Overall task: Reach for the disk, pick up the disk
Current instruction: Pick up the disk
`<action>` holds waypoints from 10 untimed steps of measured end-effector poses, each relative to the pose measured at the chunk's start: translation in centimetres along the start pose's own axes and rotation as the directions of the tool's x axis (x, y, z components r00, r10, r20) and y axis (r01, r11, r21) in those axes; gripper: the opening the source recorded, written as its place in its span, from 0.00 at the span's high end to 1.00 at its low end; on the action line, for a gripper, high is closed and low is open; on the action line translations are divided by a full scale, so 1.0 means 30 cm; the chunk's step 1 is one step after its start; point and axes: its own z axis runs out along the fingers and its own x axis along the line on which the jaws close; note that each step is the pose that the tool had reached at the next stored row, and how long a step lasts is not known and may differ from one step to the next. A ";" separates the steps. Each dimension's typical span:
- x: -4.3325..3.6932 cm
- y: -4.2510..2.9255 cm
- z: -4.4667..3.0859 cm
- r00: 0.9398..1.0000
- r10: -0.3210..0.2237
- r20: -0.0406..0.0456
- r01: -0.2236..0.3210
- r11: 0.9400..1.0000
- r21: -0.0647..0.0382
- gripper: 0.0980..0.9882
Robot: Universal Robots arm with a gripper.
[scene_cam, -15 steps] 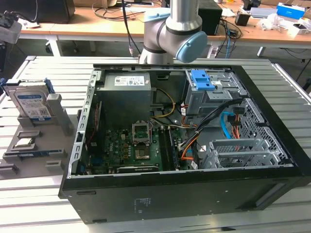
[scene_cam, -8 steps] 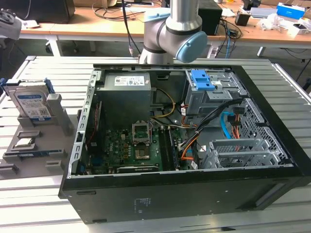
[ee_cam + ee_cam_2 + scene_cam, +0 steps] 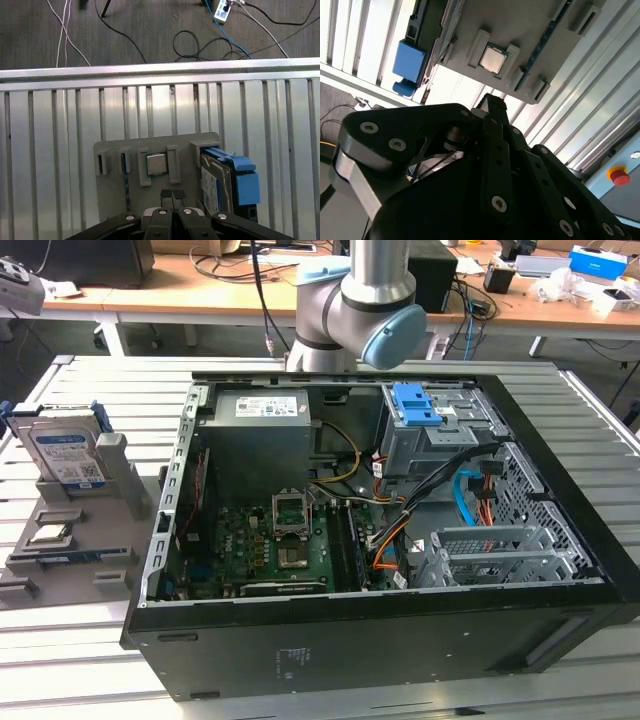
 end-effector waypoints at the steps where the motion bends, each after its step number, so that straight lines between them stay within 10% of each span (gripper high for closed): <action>1: 0.000 0.000 0.000 1.000 -0.010 0.000 0.010 1.000 0.000 0.99; 8: 0.000 0.000 0.000 1.000 -0.013 0.000 0.013 1.000 0.000 0.98; 10: 0.000 0.000 0.000 1.000 -0.013 -0.001 0.013 1.000 0.000 0.78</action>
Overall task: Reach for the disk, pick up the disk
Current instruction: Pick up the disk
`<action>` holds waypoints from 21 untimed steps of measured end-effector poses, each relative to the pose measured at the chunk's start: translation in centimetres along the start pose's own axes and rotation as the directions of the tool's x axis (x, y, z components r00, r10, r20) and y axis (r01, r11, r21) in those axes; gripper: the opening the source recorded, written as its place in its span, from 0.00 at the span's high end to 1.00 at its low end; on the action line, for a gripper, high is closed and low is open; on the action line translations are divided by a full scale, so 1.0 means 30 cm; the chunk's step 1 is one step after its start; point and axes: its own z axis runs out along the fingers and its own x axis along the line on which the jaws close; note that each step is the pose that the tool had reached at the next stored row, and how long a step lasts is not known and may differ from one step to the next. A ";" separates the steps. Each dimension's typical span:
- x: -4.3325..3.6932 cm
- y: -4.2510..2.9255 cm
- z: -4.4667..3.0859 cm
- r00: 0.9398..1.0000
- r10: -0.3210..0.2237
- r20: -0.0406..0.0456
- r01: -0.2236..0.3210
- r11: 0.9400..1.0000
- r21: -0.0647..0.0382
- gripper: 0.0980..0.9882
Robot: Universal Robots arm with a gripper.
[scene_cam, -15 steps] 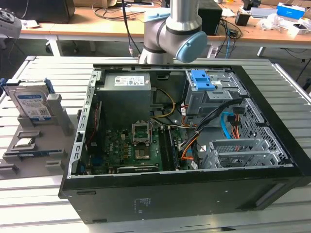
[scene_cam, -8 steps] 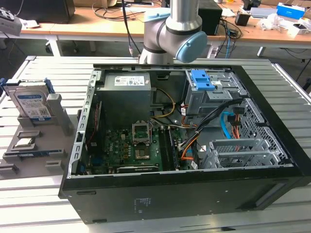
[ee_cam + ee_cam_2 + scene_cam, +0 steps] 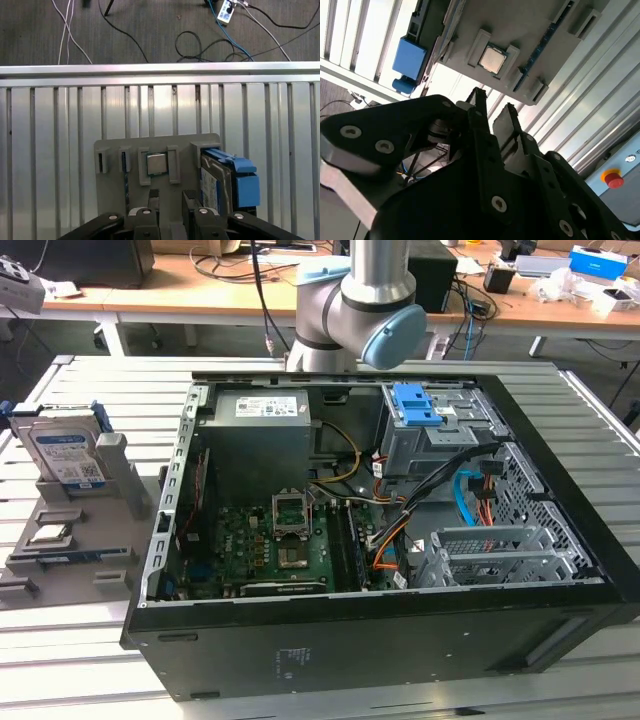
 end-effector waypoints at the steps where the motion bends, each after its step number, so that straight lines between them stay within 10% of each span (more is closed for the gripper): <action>1: 0.000 0.000 0.000 1.000 0.000 0.000 0.000 1.000 0.000 0.71; 3: 0.000 0.000 0.000 1.000 0.000 0.000 0.000 1.000 0.000 0.57; 9: -0.010 0.000 0.000 1.000 -0.001 0.000 0.001 1.000 0.000 0.57; 21: -0.191 0.002 0.000 1.000 -0.002 -0.001 0.002 1.000 0.000 0.57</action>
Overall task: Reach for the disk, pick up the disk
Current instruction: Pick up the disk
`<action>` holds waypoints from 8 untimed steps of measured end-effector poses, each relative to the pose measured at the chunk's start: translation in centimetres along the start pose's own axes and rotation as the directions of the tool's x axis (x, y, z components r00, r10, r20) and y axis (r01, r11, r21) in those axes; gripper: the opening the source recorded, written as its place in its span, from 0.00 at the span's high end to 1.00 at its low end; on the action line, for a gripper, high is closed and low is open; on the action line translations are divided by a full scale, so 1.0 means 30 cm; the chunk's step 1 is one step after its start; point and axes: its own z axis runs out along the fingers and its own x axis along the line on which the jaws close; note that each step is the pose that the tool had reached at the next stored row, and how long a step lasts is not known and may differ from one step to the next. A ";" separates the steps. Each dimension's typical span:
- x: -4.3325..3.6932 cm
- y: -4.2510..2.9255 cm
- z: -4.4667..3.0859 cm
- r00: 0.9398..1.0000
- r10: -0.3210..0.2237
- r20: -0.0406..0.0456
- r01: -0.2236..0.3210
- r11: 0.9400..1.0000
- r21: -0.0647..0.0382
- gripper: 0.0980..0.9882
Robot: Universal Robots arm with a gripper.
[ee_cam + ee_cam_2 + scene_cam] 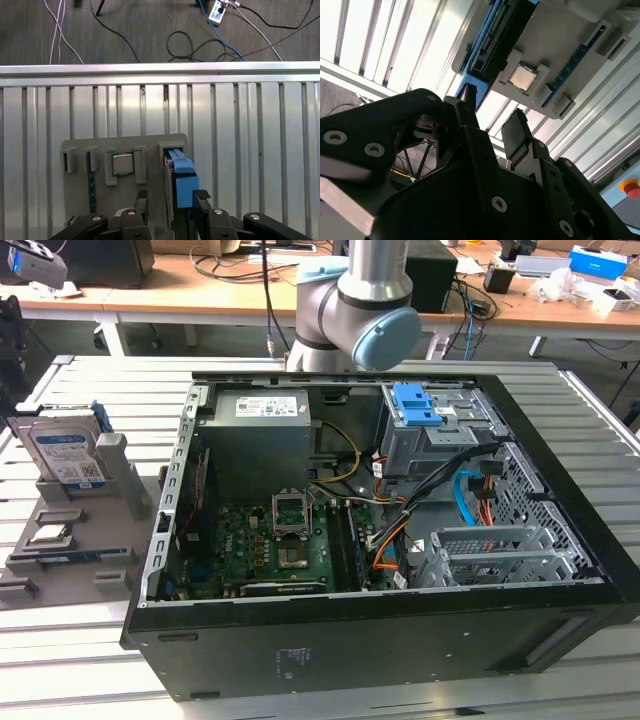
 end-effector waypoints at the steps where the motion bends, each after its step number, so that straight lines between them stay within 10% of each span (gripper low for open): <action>1: -0.008 0.000 0.000 1.000 0.000 0.000 0.000 1.000 0.000 0.57; 8: -0.036 -0.005 0.059 1.000 -0.003 -0.003 0.003 1.000 0.000 0.57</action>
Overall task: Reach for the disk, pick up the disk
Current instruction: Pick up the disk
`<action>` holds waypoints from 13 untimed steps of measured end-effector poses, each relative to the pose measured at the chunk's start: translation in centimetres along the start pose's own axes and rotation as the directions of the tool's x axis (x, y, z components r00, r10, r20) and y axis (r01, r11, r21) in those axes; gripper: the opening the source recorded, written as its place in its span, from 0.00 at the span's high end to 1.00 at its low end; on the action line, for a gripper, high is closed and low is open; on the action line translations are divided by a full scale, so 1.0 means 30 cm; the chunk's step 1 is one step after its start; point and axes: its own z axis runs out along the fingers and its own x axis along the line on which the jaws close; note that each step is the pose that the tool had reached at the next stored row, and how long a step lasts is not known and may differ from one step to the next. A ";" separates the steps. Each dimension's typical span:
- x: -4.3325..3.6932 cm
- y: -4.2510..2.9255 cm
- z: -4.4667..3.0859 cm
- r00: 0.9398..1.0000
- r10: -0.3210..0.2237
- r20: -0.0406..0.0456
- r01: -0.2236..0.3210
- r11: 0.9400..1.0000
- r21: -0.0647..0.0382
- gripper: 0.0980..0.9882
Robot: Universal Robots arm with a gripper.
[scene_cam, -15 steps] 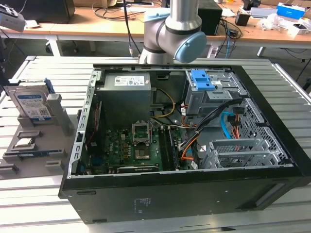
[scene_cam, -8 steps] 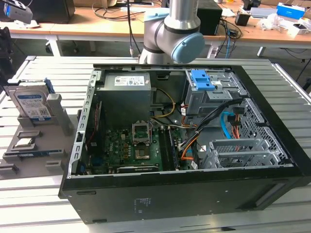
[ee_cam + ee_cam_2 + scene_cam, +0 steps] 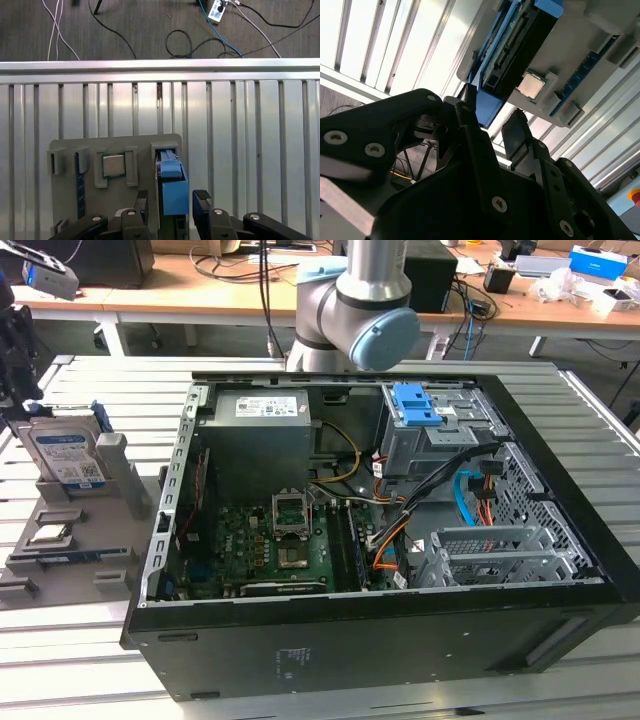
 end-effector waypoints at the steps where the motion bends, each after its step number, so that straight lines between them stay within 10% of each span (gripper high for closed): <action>1: -0.003 0.000 0.004 1.000 0.000 0.000 0.000 1.000 0.000 0.57; 13: -0.019 -0.004 0.089 0.999 -0.043 -0.006 0.043 0.999 0.000 0.57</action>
